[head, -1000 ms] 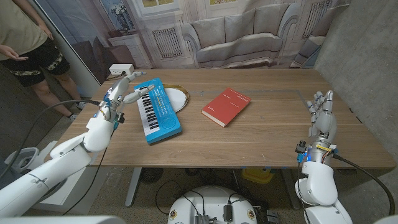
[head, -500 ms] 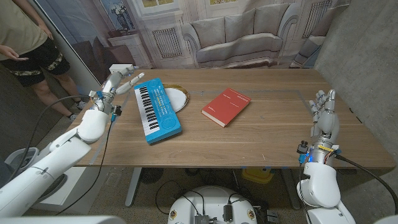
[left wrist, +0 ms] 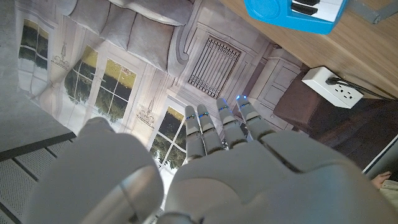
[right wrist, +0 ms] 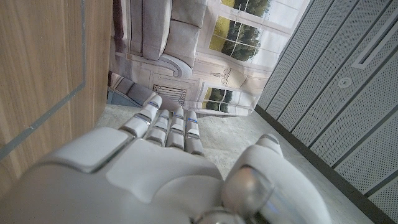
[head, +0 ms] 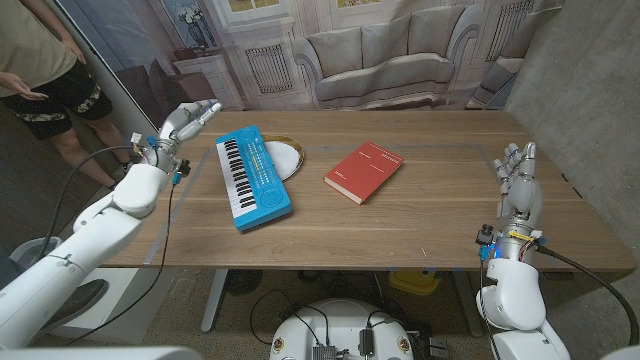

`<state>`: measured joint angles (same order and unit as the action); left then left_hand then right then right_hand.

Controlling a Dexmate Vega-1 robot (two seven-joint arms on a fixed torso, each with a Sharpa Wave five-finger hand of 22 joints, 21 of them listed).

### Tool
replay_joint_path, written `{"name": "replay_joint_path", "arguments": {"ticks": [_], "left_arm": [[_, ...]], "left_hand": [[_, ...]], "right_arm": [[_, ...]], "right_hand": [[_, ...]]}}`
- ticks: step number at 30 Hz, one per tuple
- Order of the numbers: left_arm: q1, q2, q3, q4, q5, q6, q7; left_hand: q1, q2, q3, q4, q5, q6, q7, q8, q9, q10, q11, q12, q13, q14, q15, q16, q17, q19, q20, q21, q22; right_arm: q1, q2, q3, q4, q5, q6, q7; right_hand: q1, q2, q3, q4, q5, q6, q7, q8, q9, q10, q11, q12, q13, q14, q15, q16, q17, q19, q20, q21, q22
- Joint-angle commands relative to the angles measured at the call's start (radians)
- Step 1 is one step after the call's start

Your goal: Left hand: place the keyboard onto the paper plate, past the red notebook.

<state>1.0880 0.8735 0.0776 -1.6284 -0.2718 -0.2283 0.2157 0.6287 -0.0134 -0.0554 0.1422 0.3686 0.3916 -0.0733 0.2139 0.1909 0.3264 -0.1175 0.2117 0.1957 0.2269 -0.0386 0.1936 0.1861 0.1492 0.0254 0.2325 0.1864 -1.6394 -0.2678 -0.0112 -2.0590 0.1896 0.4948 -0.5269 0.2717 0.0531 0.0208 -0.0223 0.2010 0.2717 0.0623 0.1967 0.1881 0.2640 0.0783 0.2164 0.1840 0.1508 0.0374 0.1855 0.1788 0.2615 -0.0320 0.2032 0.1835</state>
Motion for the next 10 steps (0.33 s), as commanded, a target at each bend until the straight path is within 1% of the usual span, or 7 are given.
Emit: {"name": "replay_joint_path", "arguments": {"ticks": [1, 2, 3, 4, 6, 10], "left_arm": [[-0.022, 0.013, -0.011, 0.039, -0.096, -0.033, -0.082], [-0.023, 0.013, -0.01, 0.042, -0.099, -0.038, -0.086], [-0.023, 0.014, -0.009, 0.043, -0.099, -0.04, -0.087], [-0.022, 0.017, -0.007, 0.041, -0.099, -0.039, -0.088], [-0.02, 0.025, -0.003, 0.039, -0.1, -0.03, -0.095], [-0.01, 0.034, -0.002, 0.029, -0.106, -0.015, -0.094]], "left_hand": [[-0.009, 0.006, -0.012, 0.0, -0.01, -0.032, 0.004, -0.014, 0.002, -0.032, 0.008, -0.012, 0.0, -0.027, -0.054, -0.008, 0.001, -0.014, -0.002, -0.013, 0.001], [-0.01, 0.007, -0.012, 0.0, -0.01, -0.035, 0.004, -0.015, 0.003, -0.033, 0.01, -0.012, 0.0, -0.029, -0.052, -0.009, 0.001, -0.016, -0.002, -0.014, 0.001], [-0.011, 0.007, -0.013, 0.0, -0.011, -0.04, 0.006, -0.017, 0.003, -0.037, 0.014, -0.014, 0.0, -0.034, -0.05, -0.01, 0.001, -0.019, -0.004, -0.015, 0.001], [-0.012, 0.008, -0.014, 0.0, -0.012, -0.043, 0.007, -0.018, 0.003, -0.039, 0.015, -0.014, 0.0, -0.039, -0.05, -0.011, 0.001, -0.02, -0.005, -0.016, 0.001], [-0.013, 0.009, -0.015, 0.001, -0.013, -0.045, 0.007, -0.019, 0.003, -0.045, 0.016, -0.016, 0.0, -0.042, -0.05, -0.012, 0.001, -0.025, -0.007, -0.018, 0.001], [-0.015, 0.011, -0.017, 0.001, -0.015, -0.05, 0.008, -0.019, 0.003, -0.053, 0.018, -0.018, 0.0, -0.049, -0.047, -0.012, 0.001, -0.033, -0.009, -0.022, 0.001]], "right_arm": [[0.026, -0.018, -0.011, 0.017, 0.019, -0.005, 0.021], [0.026, -0.02, -0.012, 0.013, 0.019, -0.013, 0.02], [0.026, -0.022, -0.013, 0.009, 0.022, -0.02, 0.021], [0.027, -0.025, -0.013, 0.004, 0.022, -0.028, 0.02], [0.031, -0.029, -0.015, 0.002, 0.023, -0.039, 0.019], [0.055, -0.036, -0.024, 0.02, 0.038, -0.04, 0.028]], "right_hand": [[0.005, 0.001, -0.005, 0.001, 0.001, 0.004, -0.003, 0.003, 0.006, 0.004, -0.006, -0.001, 0.004, 0.008, -0.008, 0.001, 0.004, 0.007, -0.006, 0.002, 0.002], [0.005, 0.001, -0.006, 0.001, 0.001, 0.004, -0.003, 0.003, 0.006, 0.003, -0.009, -0.002, 0.004, 0.008, -0.008, 0.001, 0.004, 0.007, -0.006, 0.002, 0.002], [0.004, 0.001, -0.006, 0.001, 0.001, 0.004, -0.004, 0.003, 0.006, 0.003, -0.007, -0.002, 0.004, 0.008, -0.008, 0.001, 0.004, 0.007, -0.006, 0.002, 0.002], [0.004, 0.001, -0.006, 0.001, 0.001, 0.003, -0.004, 0.003, 0.006, 0.003, -0.011, -0.002, 0.004, 0.008, -0.008, 0.001, 0.004, 0.007, -0.006, 0.002, 0.002], [0.004, 0.001, -0.006, 0.001, 0.001, 0.004, -0.004, 0.003, 0.006, 0.004, -0.009, -0.002, 0.004, 0.008, -0.008, 0.001, 0.004, 0.007, -0.006, 0.002, 0.002], [0.004, 0.002, -0.007, 0.001, 0.001, 0.004, -0.004, 0.003, 0.006, 0.004, -0.006, -0.001, 0.004, 0.009, -0.008, 0.001, 0.004, 0.007, -0.006, 0.002, 0.002]]}}
